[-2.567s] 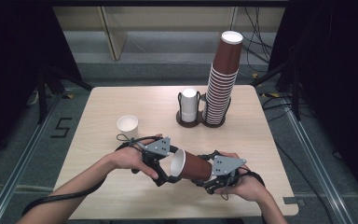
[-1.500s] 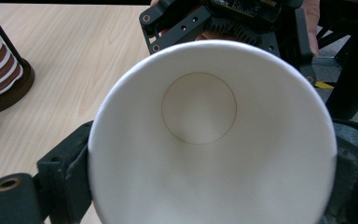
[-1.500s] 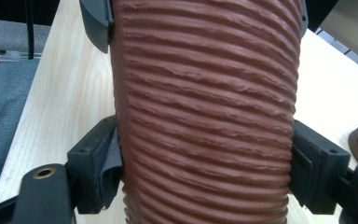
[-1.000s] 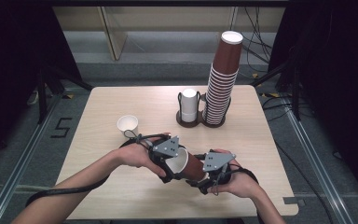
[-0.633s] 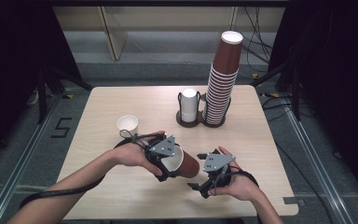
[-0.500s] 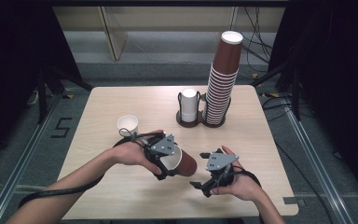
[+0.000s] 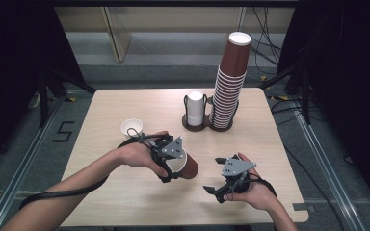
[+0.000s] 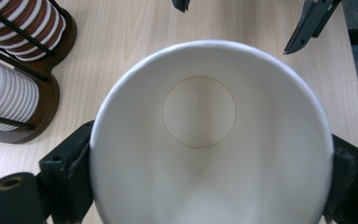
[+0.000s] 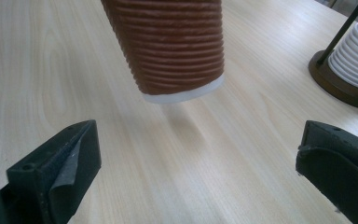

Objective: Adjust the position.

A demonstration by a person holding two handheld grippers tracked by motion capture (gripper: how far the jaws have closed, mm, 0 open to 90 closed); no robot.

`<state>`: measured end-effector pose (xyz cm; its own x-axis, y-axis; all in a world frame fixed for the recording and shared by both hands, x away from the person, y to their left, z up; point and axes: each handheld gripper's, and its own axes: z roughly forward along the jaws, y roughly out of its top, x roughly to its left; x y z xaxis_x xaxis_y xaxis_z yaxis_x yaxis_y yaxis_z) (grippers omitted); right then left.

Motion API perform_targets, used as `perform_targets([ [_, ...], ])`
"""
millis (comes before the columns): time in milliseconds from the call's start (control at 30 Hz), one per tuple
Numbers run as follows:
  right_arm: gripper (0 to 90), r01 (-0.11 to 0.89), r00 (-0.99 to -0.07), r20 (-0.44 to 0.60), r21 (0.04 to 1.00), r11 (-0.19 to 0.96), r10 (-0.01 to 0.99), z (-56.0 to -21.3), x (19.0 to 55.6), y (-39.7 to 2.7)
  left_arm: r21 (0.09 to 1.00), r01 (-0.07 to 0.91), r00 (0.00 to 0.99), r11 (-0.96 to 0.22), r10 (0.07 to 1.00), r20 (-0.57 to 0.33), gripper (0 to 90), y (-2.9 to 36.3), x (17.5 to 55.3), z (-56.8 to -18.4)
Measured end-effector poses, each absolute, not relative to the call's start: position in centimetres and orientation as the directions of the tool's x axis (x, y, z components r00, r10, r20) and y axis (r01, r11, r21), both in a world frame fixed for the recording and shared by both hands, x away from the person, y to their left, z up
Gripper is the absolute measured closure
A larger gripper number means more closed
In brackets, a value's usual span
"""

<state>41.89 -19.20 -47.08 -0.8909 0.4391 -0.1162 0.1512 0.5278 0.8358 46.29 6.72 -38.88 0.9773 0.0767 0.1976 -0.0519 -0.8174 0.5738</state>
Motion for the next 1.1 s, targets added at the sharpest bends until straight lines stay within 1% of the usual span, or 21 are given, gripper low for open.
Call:
perform_targets([
  [67, 0.6, 0.158, -0.884, -0.114, 0.839, 0.52, 0.454, -47.0, 41.9, -19.2, 0.554, -0.062, 0.976, -0.83, 0.066, 0.209, 10.3, 6.5, 46.3, -39.0],
  [100, 1.2, 0.144, -0.888, -0.121, 0.843, 0.519, 0.443, -46.9, 41.9, -19.1, 0.543, -0.071, 0.974, -0.837, 0.06, 0.219, 10.3, 6.5, 46.4, -39.0],
  [233, 1.7, 0.125, -0.884, -0.139, 0.849, 0.513, 0.446, -46.8, 42.1, -18.9, 0.528, -0.069, 0.975, -0.846, 0.055, 0.214, 10.3, 6.3, 46.6, -38.8],
  [267, 1.8, 0.137, -0.886, -0.125, 0.848, 0.511, 0.446, -46.7, 42.0, -18.8, 0.525, -0.069, 0.975, -0.849, 0.053, 0.214, 10.3, 6.3, 46.6, -38.7],
  [367, 3.5, 0.129, -0.885, -0.128, 0.857, 0.5, 0.447, -46.5, 42.0, -18.6, 0.506, -0.074, 0.976, -0.859, 0.042, 0.215, 10.3, 6.2, 46.7, -38.7],
  [467, 7.6, 0.099, -0.889, -0.144, 0.867, 0.489, 0.434, -46.3, 42.1, -18.1, 0.481, -0.082, 0.976, -0.873, 0.027, 0.216, 10.2, 6.1, 46.8, -38.8],
  [667, 9.7, 0.075, -0.905, -0.152, 0.863, 0.499, 0.398, -46.3, 42.4, -16.7, 0.453, -0.096, 0.977, -0.886, 0.003, 0.213, 10.2, 5.7, 46.7, -38.9],
  [833, 11.1, 0.066, -0.914, -0.15, 0.861, 0.504, 0.376, -46.7, 42.7, -15.7, 0.443, -0.106, 0.977, -0.89, -0.011, 0.211, 10.2, 5.5, 46.7, -38.8],
  [867, 11.2, 0.08, -0.912, -0.139, 0.862, 0.501, 0.385, -46.8, 42.7, -15.5, 0.439, -0.111, 0.977, -0.892, -0.016, 0.213, 10.2, 5.5, 46.7, -38.7],
  [1100, 12.2, 0.049, -0.916, -0.163, 0.862, 0.505, 0.367, -46.9, 42.9, -14.6, 0.455, -0.131, 0.976, -0.881, -0.034, 0.215, 10.2, 4.9, 46.3, -38.4],
])
